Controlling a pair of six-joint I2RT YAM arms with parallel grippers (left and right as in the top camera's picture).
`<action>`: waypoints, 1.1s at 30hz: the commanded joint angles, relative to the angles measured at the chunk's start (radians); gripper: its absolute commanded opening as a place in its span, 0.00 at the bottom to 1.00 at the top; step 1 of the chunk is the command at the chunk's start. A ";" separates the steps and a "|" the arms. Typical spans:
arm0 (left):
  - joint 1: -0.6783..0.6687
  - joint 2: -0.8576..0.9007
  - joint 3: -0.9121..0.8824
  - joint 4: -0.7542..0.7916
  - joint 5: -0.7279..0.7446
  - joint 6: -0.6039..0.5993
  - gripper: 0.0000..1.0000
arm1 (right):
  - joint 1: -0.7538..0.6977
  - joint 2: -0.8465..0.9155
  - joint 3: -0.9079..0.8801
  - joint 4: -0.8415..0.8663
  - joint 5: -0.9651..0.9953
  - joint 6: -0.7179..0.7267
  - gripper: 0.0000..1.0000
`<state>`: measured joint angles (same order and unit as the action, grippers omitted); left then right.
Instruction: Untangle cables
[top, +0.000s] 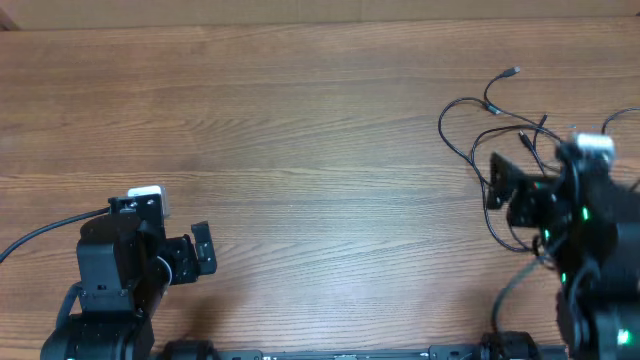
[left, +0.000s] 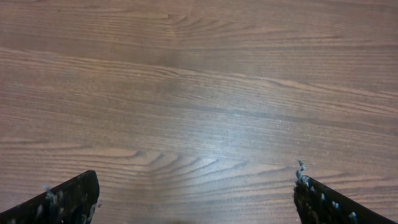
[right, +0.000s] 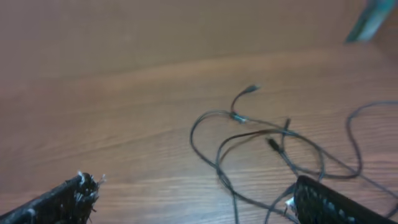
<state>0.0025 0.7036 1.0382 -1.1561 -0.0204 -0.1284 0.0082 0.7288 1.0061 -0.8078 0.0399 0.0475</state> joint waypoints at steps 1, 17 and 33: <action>0.004 0.002 -0.004 0.001 -0.013 -0.006 1.00 | -0.032 -0.171 -0.167 0.137 -0.007 -0.015 1.00; 0.004 0.002 -0.004 0.001 -0.013 -0.006 1.00 | -0.016 -0.647 -0.801 0.863 -0.018 -0.015 1.00; 0.004 0.002 -0.004 0.001 -0.013 -0.006 1.00 | -0.015 -0.727 -0.998 0.807 -0.063 -0.057 1.00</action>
<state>0.0025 0.7071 1.0344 -1.1549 -0.0208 -0.1284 -0.0113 0.0120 0.0185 0.0635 0.0040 0.0124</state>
